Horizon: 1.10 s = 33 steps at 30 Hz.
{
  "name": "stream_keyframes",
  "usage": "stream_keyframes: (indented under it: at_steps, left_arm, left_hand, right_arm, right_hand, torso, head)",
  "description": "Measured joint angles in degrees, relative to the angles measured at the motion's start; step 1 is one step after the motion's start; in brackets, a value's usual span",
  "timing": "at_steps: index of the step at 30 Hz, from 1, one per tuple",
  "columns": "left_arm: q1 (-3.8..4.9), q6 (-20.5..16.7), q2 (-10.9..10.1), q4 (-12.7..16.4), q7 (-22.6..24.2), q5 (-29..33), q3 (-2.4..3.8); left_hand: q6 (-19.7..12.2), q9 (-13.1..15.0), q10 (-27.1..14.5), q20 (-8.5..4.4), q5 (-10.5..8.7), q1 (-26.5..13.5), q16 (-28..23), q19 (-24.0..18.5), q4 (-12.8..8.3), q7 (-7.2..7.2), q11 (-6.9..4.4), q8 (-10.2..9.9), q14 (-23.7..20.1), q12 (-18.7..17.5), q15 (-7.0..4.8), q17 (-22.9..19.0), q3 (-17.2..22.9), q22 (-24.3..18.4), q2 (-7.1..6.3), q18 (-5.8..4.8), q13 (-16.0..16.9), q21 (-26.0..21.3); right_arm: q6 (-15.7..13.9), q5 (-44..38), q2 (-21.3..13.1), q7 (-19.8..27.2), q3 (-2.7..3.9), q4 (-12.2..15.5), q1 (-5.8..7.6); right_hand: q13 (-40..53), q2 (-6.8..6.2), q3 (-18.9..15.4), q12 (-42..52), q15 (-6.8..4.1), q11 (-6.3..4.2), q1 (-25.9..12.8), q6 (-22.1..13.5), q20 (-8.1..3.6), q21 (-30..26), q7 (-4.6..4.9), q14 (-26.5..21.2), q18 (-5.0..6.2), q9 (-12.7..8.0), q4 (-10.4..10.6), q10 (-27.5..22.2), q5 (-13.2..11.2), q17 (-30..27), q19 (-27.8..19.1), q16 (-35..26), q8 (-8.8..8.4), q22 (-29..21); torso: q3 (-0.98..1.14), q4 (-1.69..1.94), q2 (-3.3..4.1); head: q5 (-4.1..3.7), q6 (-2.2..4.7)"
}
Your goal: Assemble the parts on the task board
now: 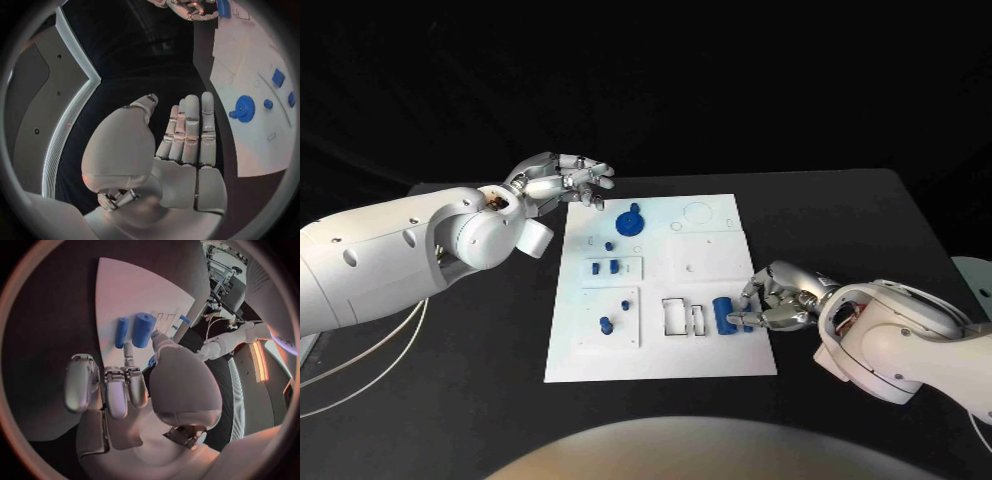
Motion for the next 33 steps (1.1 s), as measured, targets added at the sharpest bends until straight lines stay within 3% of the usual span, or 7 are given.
stream_keyframes:
  at_steps: [18,25,30,33]
  left_arm:
    - [0.0,0.4,-0.1,0.0,-0.5,0.0,-0.03]
    - [0.0,0.6,-0.1,0.0,-0.9,-0.1,-0.04]
    - [0.0,0.8,-0.2,0.0,-1.1,-0.1,-0.04]
    - [0.0,0.9,-0.2,0.1,-1.3,-0.1,-0.05]
  left_hand:
    - [0.0,0.0,0.0,0.0,0.0,0.0,0.0,0.0,0.2,0.0,0.0,0.0,0.0,0.0,0.0,0.0,-0.2,0.0,0.0,0.0,0.1,-0.2]
    - [0.0,0.0,0.0,0.0,0.0,0.0,0.0,0.0,0.2,0.0,-0.02,0.0,0.0,0.0,0.0,0.0,-0.2,0.0,0.0,0.0,0.1,-0.2]
    - [0.0,0.0,-0.2,0.0,0.0,0.0,0.0,0.0,0.2,0.0,-0.21,0.0,-0.2,0.0,0.2,0.0,-0.2,0.0,0.0,-0.01,0.1,-0.2]
    - [0.0,0.0,-0.2,0.0,0.0,0.0,0.0,0.0,0.2,0.0,-0.21,0.0,-0.2,0.0,0.2,0.0,-0.2,0.0,0.0,0.0,0.1,-0.2]
  right_arm:
    - [0.0,-3.1,2.9,-1.4,0.0,-1.2,-1.01]
    - [0.1,-3.7,4.3,-2.2,0.11,-2.1,-1.68]
    - [0.3,-4.2,4.9,-2.9,0.27,-2.5,-1.85]
    - [0.3,-4.6,5.1,-3.3,0.34,-2.6,-1.9]
  right_hand:
    - [0.0,0.02,-0.3,0.0,0.0,0.0,0.0,0.4,0.0,0.0,-0.38,0.0,0.0,0.1,0.0,0.0,0.0,0.0,0.0,0.0,0.0,0.0]
    - [0.0,0.68,-0.9,0.0,0.0,0.0,-0.7,0.8,0.0,0.0,-0.37,0.0,0.0,0.5,0.1,0.0,0.0,0.0,0.0,0.0,0.44,0.0]
    - [0.0,0.68,-1.0,0.0,-0.41,-0.42,-0.7,1.6,0.0,0.2,-0.79,0.0,0.0,0.8,-0.1,0.0,0.5,0.0,0.0,0.0,0.92,0.0]
    - [0.0,1.54,-0.9,0.0,-0.46,-0.75,0.2,2.6,-0.23,0.6,-1.11,0.0,-0.87,0.8,-0.2,-0.1,1.4,0.0,0.2,0.0,0.92,0.0]
  torso:
    - [0.02,0.0,-0.02]
    - [0.02,0.01,-0.02]
    - [0.01,-0.01,-0.03]
    - [-0.03,-0.02,-0.03]
  head:
    - [0.28,-0.19]
    - [0.3,-0.3]
    - [0.31,-0.42]
    - [0.27,-0.43]
